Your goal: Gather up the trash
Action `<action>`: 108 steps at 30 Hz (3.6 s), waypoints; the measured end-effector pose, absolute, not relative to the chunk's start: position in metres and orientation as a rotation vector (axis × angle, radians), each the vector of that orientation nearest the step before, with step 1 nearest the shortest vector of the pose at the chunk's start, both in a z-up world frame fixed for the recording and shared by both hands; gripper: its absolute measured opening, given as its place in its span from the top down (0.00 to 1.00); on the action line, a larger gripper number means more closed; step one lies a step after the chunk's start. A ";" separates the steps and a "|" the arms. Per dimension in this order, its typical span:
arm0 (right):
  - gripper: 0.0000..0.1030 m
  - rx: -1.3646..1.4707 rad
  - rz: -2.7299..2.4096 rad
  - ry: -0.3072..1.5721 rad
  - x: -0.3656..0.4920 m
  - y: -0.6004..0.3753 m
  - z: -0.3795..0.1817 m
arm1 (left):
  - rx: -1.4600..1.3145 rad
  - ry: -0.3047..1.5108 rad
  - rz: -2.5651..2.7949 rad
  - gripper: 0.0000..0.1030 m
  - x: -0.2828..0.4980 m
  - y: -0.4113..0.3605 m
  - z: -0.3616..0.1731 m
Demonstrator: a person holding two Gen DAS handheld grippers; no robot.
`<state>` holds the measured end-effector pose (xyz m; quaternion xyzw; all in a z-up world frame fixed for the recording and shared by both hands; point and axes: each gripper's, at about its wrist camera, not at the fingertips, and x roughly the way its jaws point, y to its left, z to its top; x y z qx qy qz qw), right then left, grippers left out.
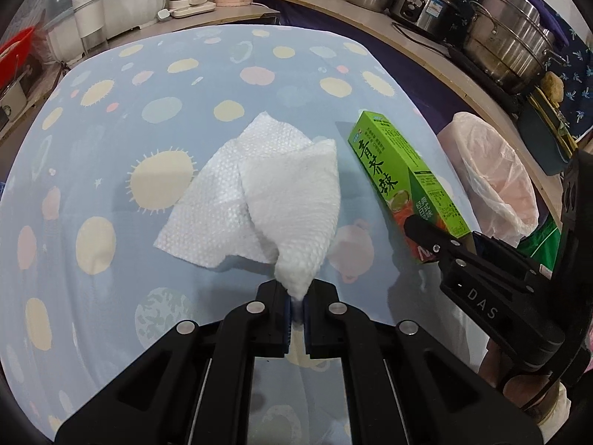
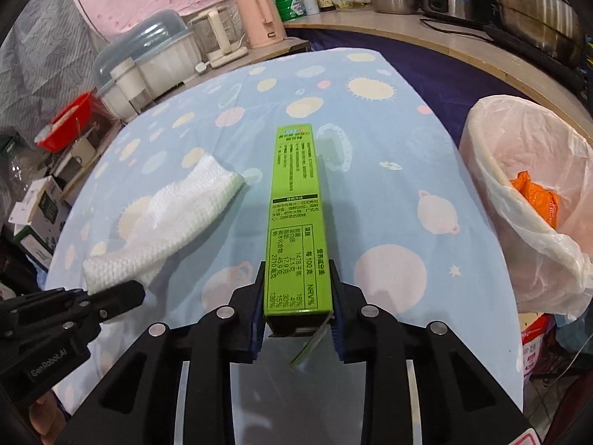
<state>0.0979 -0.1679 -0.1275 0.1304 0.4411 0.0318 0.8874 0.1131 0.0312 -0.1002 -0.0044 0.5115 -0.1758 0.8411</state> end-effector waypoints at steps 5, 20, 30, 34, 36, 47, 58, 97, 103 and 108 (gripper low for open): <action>0.74 0.284 0.046 0.860 0.078 -0.177 -0.105 | -0.006 1.034 -0.399 0.96 0.101 0.022 -0.080; 0.74 0.367 -0.066 0.719 0.022 -0.235 -0.051 | 0.041 0.906 -0.516 0.96 0.079 -0.038 -0.020; 0.74 0.438 -0.183 0.678 -0.008 -0.286 -0.040 | 0.079 0.850 -0.595 0.96 0.070 -0.087 0.003; 0.74 0.461 -0.226 0.664 -0.017 -0.307 -0.039 | 0.089 0.838 -0.618 0.96 0.070 -0.106 0.009; 0.74 0.477 -0.251 0.660 -0.021 -0.319 -0.040 | 0.095 0.830 -0.632 0.96 0.071 -0.117 0.013; 0.74 0.549 -0.340 0.668 -0.027 -0.371 -0.052 | 0.099 0.794 -0.696 0.96 0.081 -0.173 0.030; 0.74 0.581 -0.360 0.705 -0.008 -0.399 -0.068 | 0.075 0.845 -0.759 0.96 0.102 -0.223 0.021; 0.52 0.525 -0.390 0.653 -0.002 -0.402 -0.047 | 0.085 0.828 -0.613 0.37 0.123 -0.230 0.010; 0.49 0.500 -0.397 0.660 -0.006 -0.395 -0.043 | 0.106 0.823 -0.590 0.37 0.120 -0.225 0.007; 0.43 0.478 -0.404 0.664 -0.010 -0.389 -0.040 | 0.121 0.816 -0.565 0.37 0.117 -0.220 0.005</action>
